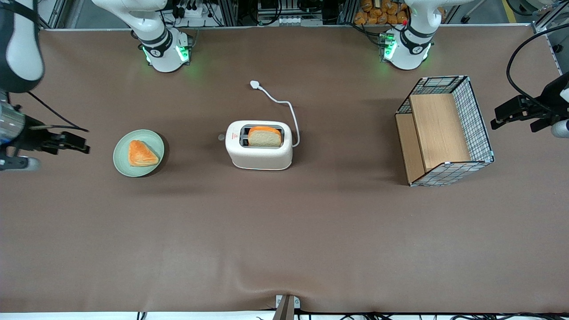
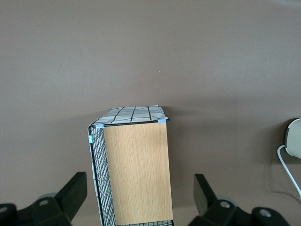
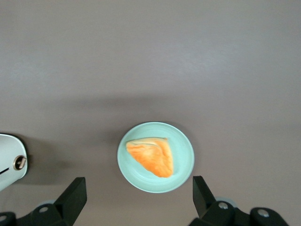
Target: Press toaster button with right arm
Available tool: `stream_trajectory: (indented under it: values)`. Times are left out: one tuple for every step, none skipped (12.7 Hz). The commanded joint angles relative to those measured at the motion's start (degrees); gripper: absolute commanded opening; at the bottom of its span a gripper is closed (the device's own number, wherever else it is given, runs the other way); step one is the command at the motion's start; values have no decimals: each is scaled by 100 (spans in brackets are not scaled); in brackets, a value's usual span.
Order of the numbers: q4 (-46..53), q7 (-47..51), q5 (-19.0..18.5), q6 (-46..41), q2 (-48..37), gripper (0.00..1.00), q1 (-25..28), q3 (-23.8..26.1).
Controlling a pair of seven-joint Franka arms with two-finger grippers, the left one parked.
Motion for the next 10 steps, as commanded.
stream_trajectory:
  values:
    - [297,39,-144,-616,-186,100,-161,100]
    - [377,84,-144,-862,-239,100,-169,92]
    - [412,136,-144,-943,-344,100,-161,100]
    - [413,276,-144,-1040,-501,100,-135,135]
    - [413,443,-144,-1189,-590,100,-108,153]
    - [482,514,-144,-1260,-634,100,-56,153]
    - [648,515,-144,-1330,-626,100,-12,153]
    - [824,515,-153,-1426,-591,100,-3,153]
    - [939,515,-144,-1454,-565,100,-3,153]
    - [975,515,-144,-1445,-556,100,-3,153]
